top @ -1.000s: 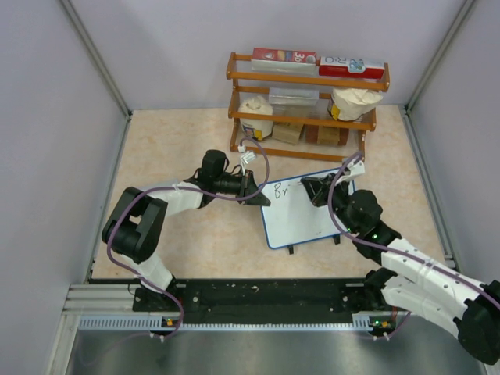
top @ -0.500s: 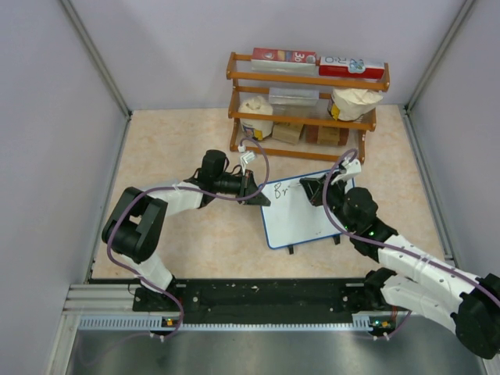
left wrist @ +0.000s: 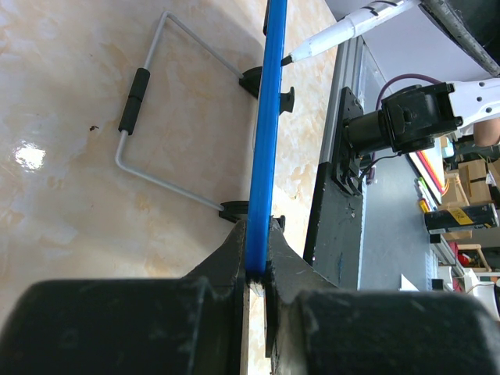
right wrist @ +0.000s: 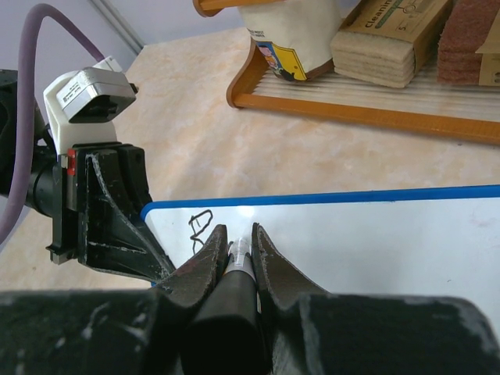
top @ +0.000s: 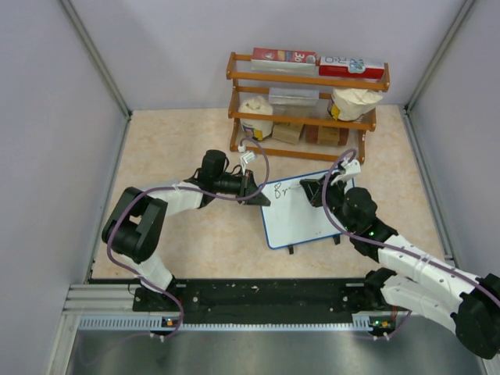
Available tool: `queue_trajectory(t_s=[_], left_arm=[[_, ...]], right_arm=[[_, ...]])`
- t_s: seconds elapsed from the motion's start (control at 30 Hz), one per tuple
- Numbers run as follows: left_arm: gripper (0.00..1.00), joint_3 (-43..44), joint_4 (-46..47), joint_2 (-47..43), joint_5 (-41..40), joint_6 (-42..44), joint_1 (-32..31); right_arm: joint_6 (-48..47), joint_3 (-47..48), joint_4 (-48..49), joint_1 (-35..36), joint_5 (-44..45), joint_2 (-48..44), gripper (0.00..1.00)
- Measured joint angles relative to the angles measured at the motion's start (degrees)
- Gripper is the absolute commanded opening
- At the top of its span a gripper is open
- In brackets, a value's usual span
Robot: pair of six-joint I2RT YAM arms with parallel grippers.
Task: Write a sentence on the whiteboard
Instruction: Write with the whiteboard marker on the whiteboard.
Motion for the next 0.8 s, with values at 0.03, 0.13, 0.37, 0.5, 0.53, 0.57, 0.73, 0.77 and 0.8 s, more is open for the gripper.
queue_trajectory(t_s=[0.03,0.13,0.37,0.5,0.53,0.57,0.73,0.77,0.8], left_arm=[[0.0,0.02,-0.02,0.0,0.0,0.0,0.0],[0.0,0.0,-0.02,0.0,-0.02,0.0,0.0],[0.0,0.02,-0.02,0.0,0.0,0.0,0.0],[0.0,0.02,-0.04,0.0,-0.02,0.0,0.0],[0.0,0.02,-0.04,0.0,-0.04,0.02,0.0],[0.0,0.02,-0.04,0.0,-0.04,0.02,0.0],[0.0,0.02,-0.04,0.0,-0.04,0.0,0.0],[0.0,0.02,-0.04,0.0,-0.04,0.0,0.0],[0.0,0.02,-0.04,0.0,-0.04,0.02,0.0]], right_arm=[[0.0,0.0,-0.02,0.0,0.0,-0.02,0.0],[0.0,-0.04,-0.09,0.0,-0.04,-0.07,0.0],[-0.02,-0.46,-0.28,0.0,-0.17,-0.52,0.0],[0.0,-1.01,-0.61,0.0,-0.61,-1.05,0.0],[0.0,-1.2,-0.59,0.0,-0.63,-1.2,0.0],[0.0,-1.36,-0.66,0.0,-0.79,-1.33,0.0],[0.0,-1.6,-0.87,0.0,-1.22,-1.6,0.0],[0.0,-1.6,-0.96,0.0,-1.36,-1.6,0.0],[0.0,-1.68,-0.96,0.0,-1.49,-1.64,0.0]])
